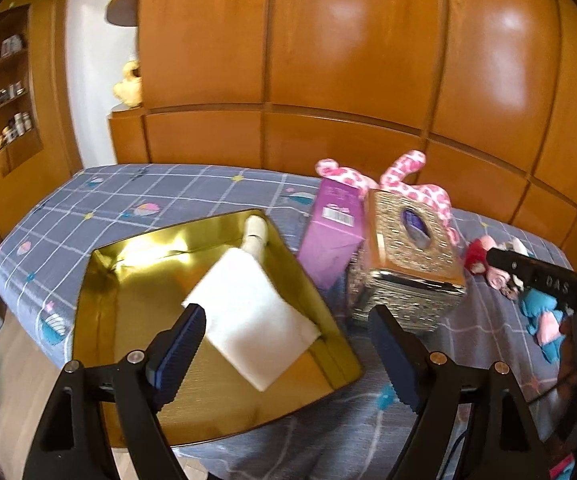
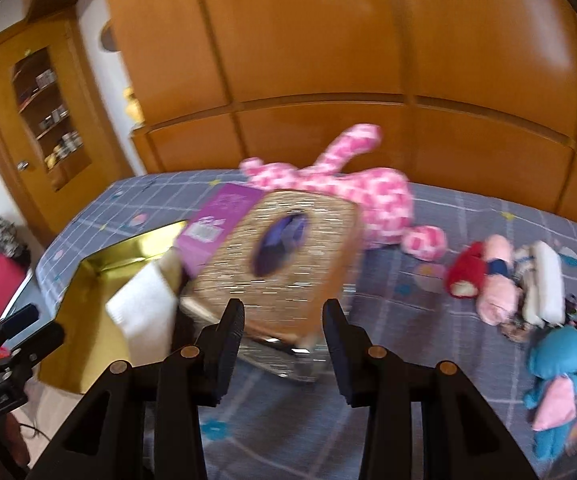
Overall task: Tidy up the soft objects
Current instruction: 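Move the right gripper back to the pile while the left gripper approaches the red sock, then grasp the red sock with the left gripper while the right gripper grasps the white pad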
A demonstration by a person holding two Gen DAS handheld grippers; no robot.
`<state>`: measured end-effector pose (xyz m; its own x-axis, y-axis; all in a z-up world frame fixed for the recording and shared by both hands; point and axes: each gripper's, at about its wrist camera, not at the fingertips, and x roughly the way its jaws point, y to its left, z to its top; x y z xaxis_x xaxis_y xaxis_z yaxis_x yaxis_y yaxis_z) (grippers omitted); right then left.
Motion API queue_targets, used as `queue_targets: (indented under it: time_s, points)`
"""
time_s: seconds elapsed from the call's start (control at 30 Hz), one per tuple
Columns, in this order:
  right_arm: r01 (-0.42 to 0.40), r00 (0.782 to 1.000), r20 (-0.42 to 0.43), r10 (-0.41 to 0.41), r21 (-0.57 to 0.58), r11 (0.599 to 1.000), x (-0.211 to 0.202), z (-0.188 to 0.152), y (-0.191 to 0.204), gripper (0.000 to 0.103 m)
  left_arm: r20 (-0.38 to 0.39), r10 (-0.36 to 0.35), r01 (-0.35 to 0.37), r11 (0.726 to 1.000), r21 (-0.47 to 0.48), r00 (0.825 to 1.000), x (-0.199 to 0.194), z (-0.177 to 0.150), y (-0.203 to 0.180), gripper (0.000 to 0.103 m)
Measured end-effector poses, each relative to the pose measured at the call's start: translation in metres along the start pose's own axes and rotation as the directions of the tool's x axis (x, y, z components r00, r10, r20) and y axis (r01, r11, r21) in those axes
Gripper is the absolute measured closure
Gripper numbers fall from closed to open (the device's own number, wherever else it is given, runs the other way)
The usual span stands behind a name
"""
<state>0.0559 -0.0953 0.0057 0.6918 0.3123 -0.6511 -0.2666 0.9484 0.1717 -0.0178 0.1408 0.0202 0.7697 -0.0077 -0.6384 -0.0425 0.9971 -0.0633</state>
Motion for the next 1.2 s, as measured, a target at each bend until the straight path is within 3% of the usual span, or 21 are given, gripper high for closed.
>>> queue_targets:
  time_s: [0.2,0.33,0.5,0.57,0.67,0.7,0.77,0.9,0.97,1.2]
  points:
    - [0.115,0.993,0.017,-0.117,0.090,0.989,-0.013,0.000,-0.061,0.063,0.000,-0.083,0.083,0.993,0.090,0.997,0.000,0.004,-0.039,0.019]
    - [0.213,0.975,0.027,-0.220,0.153,0.965,-0.025,0.001,-0.109,0.063,-0.008,-0.146,0.146,0.979,0.141,0.989,0.001,0.011,-0.067,0.019]
    - [0.349,0.932,0.017,-0.363,0.240,0.906,-0.029,0.004,-0.178,0.062,-0.025,-0.228,0.228,0.954,0.195,0.973,0.005,0.022,-0.108,0.019]
    - [0.412,0.904,0.001,-0.428,0.272,0.870,-0.028,0.003,-0.205,0.062,-0.047,-0.251,0.255,0.942,0.217,0.967,0.011,0.027,-0.127,0.019]
    - [0.448,0.881,-0.012,-0.473,0.342,0.826,-0.029,-0.005,-0.240,0.062,-0.080,-0.273,0.284,0.928,0.241,0.959,0.025,0.031,-0.155,0.019]
    - [0.448,0.880,-0.025,-0.475,0.379,0.810,-0.029,-0.009,-0.249,0.062,-0.103,-0.280,0.297,0.923,0.246,0.955,0.033,0.032,-0.168,0.019]
    - [0.404,0.898,-0.042,-0.438,0.469,0.785,-0.030,-0.014,-0.266,0.062,-0.154,-0.300,0.329,0.917,0.223,0.941,0.052,0.035,-0.187,0.020]
    - [0.360,0.909,-0.010,-0.416,0.522,0.773,-0.039,-0.016,-0.273,0.062,-0.242,-0.320,0.364,0.917,0.166,0.916,0.092,0.034,-0.225,0.028]
    - [0.324,0.925,-0.009,-0.380,0.541,0.776,-0.039,-0.017,-0.275,0.062,-0.268,-0.307,0.358,0.919,0.164,0.913,0.111,0.035,-0.243,0.029]
    - [0.260,0.945,0.007,-0.327,0.590,0.765,-0.040,-0.020,-0.280,0.062,-0.315,-0.260,0.314,0.940,0.132,0.913,0.178,0.046,-0.283,0.039]
